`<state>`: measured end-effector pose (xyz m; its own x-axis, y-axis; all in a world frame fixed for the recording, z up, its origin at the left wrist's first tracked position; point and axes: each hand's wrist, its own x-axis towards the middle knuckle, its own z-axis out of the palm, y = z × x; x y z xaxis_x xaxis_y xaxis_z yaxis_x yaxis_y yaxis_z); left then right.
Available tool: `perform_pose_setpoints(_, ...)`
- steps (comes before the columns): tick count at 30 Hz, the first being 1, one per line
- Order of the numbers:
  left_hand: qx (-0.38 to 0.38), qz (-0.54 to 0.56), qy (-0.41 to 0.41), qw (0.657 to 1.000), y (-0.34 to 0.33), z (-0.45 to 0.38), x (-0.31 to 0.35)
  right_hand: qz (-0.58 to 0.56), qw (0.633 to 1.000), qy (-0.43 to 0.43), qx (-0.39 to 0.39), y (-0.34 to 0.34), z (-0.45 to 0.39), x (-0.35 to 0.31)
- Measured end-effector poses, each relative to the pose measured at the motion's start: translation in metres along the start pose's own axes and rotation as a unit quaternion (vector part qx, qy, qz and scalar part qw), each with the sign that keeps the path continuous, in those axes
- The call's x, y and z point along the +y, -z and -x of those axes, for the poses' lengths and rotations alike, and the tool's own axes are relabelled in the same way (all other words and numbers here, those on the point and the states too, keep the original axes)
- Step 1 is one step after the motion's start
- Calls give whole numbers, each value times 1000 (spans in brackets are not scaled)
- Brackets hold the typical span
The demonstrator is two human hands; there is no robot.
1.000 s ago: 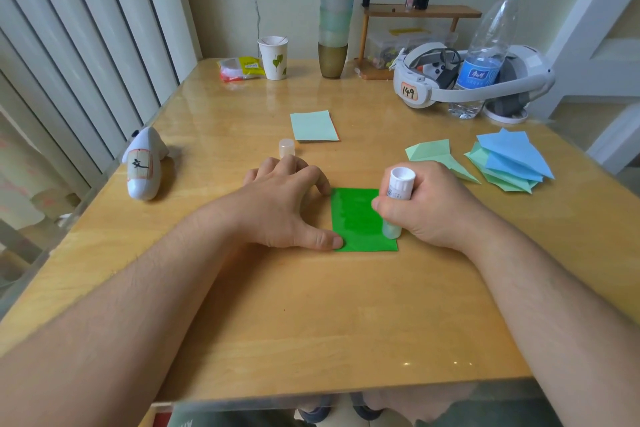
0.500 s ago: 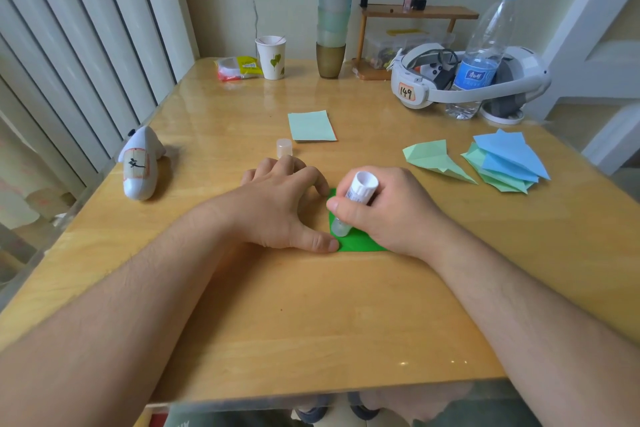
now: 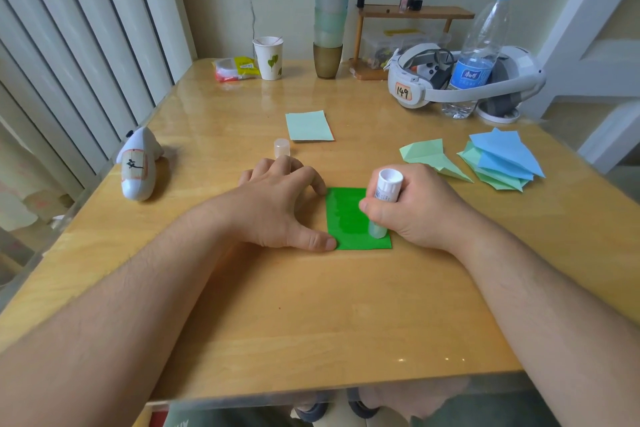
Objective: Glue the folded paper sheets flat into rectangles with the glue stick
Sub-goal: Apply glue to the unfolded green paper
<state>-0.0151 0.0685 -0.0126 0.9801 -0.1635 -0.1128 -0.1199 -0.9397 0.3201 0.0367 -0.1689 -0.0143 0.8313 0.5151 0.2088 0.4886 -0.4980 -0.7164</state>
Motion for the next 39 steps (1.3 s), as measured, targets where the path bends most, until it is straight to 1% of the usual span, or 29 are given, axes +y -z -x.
perform_pose_setpoints(8,3,-1,-5,1000,0,1,-1,-2,1000,-13,10,3,-4,11)
perform_pose_setpoints(10,4,2,-6,1000,0,0,-1,-47,998,-10,33,3,-4,11)
perform_pose_setpoints(13,4,2,-9,1000,1,1,-1,-158,983,-2,94,4,-7,8)
perform_pose_setpoints(15,1,3,-12,1000,2,1,-1,-183,978,9,102,1,-6,4)
perform_pose_setpoints(19,0,46,-9,999,6,1,-6,-149,988,26,44,-13,-2,-4)
perform_pose_setpoints(22,18,87,9,996,7,-3,-11,-92,995,35,16,-23,-1,-9)
perform_pose_setpoints(25,42,102,23,994,4,-7,-10,-58,997,42,-5,-25,1,-12)
perform_pose_setpoints(29,51,89,28,994,0,-7,-8,-49,997,45,-30,-22,2,-17)
perform_pose_setpoints(33,49,51,16,997,-2,-5,-5,-14,999,28,-37,-14,2,-15)
perform_pose_setpoints(39,50,40,11,998,-2,-4,-4,0,998,-5,-66,7,2,-7)
